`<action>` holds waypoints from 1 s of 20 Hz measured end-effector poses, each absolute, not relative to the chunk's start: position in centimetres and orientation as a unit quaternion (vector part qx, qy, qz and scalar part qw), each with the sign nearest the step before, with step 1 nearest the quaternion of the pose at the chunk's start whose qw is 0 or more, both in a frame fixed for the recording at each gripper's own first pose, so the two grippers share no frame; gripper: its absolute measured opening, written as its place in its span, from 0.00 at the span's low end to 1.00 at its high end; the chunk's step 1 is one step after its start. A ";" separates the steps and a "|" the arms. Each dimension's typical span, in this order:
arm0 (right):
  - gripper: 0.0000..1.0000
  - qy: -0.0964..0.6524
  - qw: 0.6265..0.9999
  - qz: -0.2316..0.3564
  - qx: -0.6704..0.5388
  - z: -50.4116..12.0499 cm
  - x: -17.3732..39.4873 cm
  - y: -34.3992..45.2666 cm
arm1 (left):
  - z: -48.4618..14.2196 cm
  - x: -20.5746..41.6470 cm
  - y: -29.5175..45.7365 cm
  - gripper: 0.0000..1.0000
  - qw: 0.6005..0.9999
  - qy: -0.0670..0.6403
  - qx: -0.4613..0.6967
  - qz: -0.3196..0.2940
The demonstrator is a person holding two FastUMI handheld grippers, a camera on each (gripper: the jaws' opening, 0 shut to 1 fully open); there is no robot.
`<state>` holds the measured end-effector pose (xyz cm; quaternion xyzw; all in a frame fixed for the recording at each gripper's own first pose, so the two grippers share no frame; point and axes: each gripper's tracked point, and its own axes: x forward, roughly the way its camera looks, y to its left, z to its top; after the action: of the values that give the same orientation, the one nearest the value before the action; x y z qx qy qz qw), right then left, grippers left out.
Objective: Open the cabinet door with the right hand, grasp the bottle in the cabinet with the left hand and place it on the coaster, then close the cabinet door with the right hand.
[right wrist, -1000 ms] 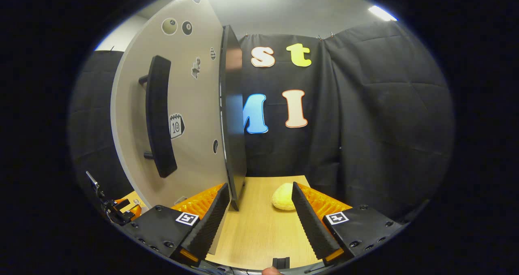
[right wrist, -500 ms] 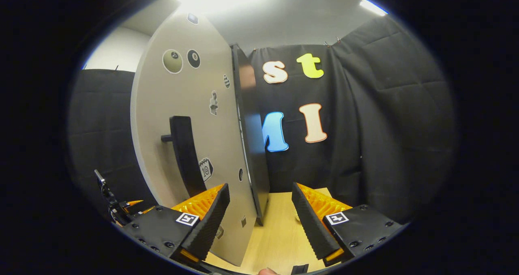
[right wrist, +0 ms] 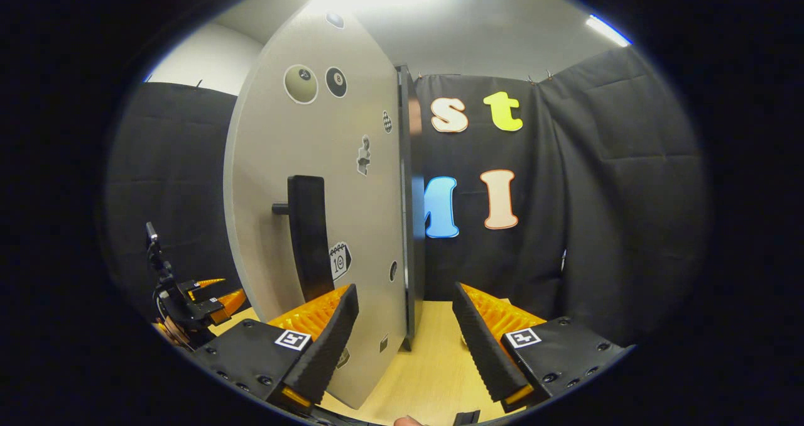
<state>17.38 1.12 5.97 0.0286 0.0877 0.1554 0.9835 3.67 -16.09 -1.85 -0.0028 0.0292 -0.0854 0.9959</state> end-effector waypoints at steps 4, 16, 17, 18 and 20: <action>0.96 0.088 0.980 0.172 0.039 5.9 17.9 4.0 | -2.0 4.3 -14.5 0.82 0.995 0.030 0.004 -0.092; 0.96 0.092 0.970 0.220 0.041 5.9 18.9 10.9 | -2.4 6.3 -7.2 0.78 0.996 0.004 -0.022 -0.086; 0.96 0.093 0.970 0.223 0.042 5.9 19.1 11.5 | -2.8 6.4 -6.6 0.79 0.996 0.007 -0.022 -0.085; 0.96 0.092 0.969 0.226 0.043 5.9 19.0 12.1 | -3.0 6.6 -6.0 0.78 0.996 0.008 -0.020 -0.082; 0.96 0.093 0.967 0.234 0.049 5.6 20.3 14.1 | -3.2 6.8 -4.7 0.78 0.997 0.010 -0.017 -0.077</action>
<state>20.33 14.05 5.62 0.0492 0.0933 0.2340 0.9665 6.79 -4.75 -3.24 -0.0173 0.0104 -0.0766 0.9969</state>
